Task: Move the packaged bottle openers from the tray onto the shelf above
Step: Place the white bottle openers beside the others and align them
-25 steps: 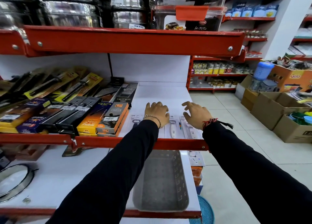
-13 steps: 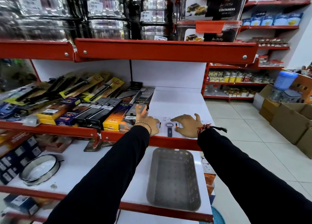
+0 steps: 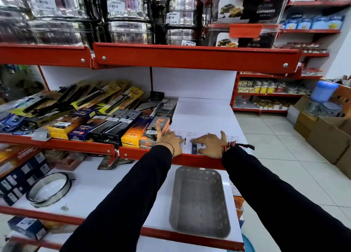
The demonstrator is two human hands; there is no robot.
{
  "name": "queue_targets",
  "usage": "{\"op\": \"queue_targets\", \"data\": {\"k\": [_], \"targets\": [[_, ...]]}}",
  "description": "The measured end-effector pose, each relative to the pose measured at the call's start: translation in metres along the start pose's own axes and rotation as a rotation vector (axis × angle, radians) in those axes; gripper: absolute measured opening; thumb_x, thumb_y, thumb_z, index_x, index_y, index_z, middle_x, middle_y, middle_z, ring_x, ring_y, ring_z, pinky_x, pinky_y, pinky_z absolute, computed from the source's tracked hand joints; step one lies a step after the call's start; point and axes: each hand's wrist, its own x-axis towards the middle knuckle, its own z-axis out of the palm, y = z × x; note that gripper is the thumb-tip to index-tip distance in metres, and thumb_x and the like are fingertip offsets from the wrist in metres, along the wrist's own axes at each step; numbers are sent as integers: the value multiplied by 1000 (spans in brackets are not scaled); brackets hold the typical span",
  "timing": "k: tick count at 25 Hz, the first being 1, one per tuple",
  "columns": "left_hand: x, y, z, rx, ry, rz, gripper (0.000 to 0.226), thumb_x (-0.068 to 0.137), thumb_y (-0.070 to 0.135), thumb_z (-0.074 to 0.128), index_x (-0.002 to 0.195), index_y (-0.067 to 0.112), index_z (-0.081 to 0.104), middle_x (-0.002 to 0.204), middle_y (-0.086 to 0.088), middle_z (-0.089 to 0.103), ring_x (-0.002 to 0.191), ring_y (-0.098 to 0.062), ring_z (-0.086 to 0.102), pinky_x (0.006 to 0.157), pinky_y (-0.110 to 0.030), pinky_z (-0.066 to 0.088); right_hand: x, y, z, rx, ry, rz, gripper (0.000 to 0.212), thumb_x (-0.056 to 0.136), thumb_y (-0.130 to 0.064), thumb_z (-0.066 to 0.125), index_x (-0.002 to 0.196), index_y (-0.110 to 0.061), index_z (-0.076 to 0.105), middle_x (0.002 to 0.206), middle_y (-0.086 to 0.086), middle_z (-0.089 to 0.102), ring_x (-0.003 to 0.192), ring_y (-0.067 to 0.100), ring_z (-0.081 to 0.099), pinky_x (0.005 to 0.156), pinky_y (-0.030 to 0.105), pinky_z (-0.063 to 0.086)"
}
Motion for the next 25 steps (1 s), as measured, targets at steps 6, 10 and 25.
{"op": "queue_targets", "data": {"k": [6,10,25], "targets": [[3,3,0,34,15,-9,49,96,39,27,141,43,47,147,-5,48,149,-28,24,94,-71,-36,-5,-1,-2,-15,8,5,52,88,-46,47,138,-54,38,153,-10,42,144,25,29,111,69,-8],[5,9,-5,-65,68,-28,55,97,43,30,151,36,31,157,-5,39,152,-29,20,107,-69,-25,-15,16,-13,14,37,65,52,94,-47,44,145,-46,33,158,-9,34,150,26,18,112,66,-11],[16,112,-29,-86,-72,236,53,98,48,30,151,42,31,164,5,26,156,-25,4,101,-72,-29,-66,115,-2,37,-106,335,68,84,-41,49,146,-51,21,161,-10,24,151,29,12,111,68,-7]]}}
